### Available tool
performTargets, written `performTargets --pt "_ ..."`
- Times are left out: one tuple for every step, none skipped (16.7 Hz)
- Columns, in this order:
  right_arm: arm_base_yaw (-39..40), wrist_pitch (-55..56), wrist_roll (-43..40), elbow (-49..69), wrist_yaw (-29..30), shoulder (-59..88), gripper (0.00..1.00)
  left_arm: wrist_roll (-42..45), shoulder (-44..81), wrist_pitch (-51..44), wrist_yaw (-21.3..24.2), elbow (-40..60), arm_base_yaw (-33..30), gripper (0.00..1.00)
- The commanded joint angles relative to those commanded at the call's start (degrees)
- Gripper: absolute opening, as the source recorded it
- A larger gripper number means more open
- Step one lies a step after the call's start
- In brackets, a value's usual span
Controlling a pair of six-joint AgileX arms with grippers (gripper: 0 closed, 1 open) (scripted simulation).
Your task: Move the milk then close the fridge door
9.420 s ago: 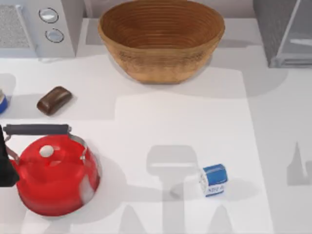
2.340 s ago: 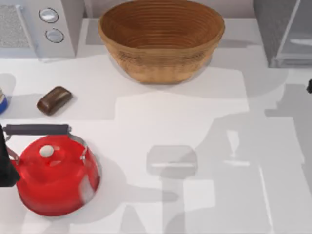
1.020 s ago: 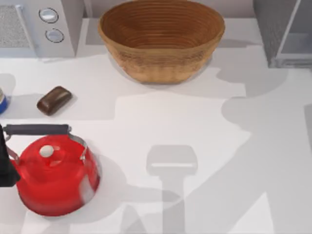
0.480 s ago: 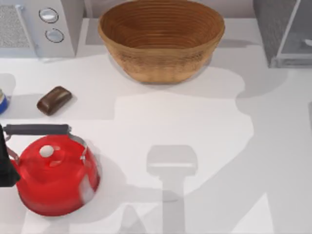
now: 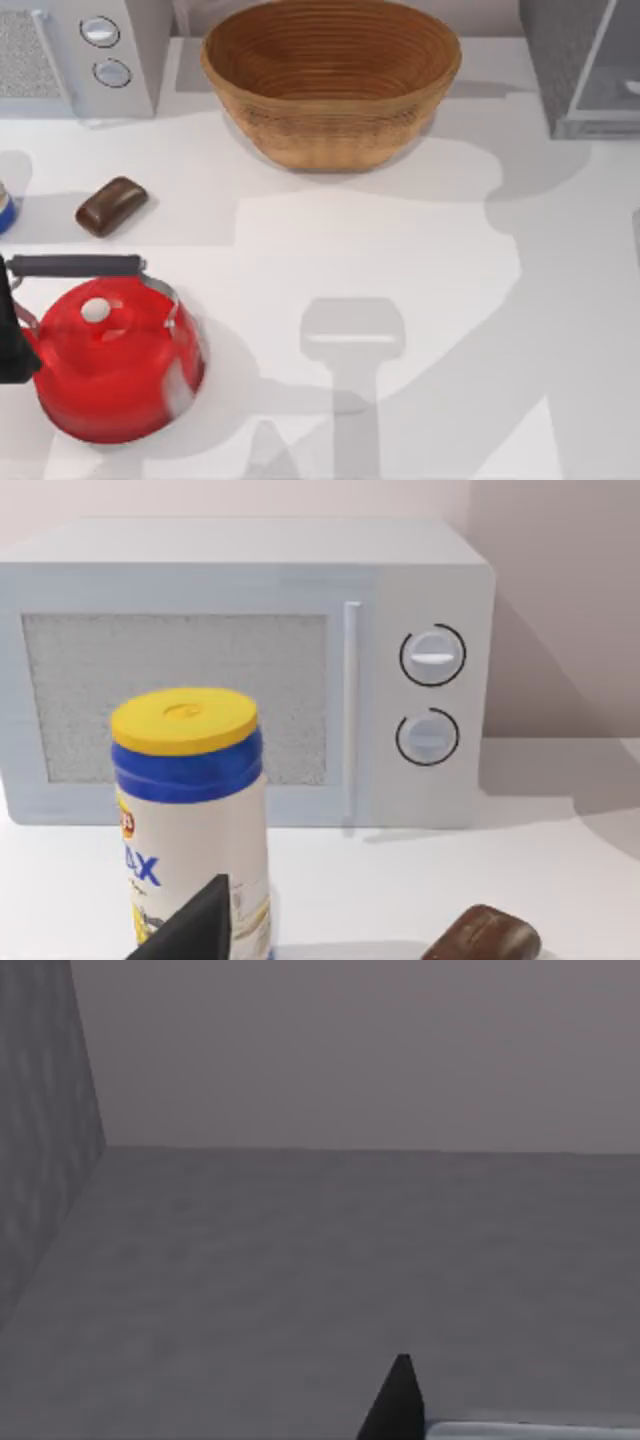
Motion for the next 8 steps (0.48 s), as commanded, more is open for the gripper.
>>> performTargets --pt "0.0 0.0 0.0 0.0 0.0 0.0 0.23 0.0 0.0 0.0 0.0 0.0 0.0 1.00" --pt "0.0 0.0 0.0 0.0 0.0 0.0 0.30 0.0 0.0 0.0 0.0 0.0 0.0 1.00" --pt "0.0 0.0 0.0 0.0 0.0 0.0 0.38 0.0 0.0 0.0 0.0 0.0 0.0 1.00" --pt "0.0 0.0 0.0 0.0 0.0 0.0 0.45 0.0 0.0 0.0 0.0 0.0 0.0 1.00" --pt "0.0 0.0 0.0 0.0 0.0 0.0 0.53 0.0 0.0 0.0 0.0 0.0 0.0 1.00" --pt "0.0 0.0 0.0 0.0 0.0 0.0 0.60 0.0 0.0 0.0 0.0 0.0 0.0 1.00" --pt "0.0 0.0 0.0 0.0 0.0 0.0 0.68 0.0 0.0 0.0 0.0 0.0 0.0 1.00" --pt "0.0 0.0 0.0 0.0 0.0 0.0 0.75 0.0 0.0 0.0 0.0 0.0 0.0 1.00"
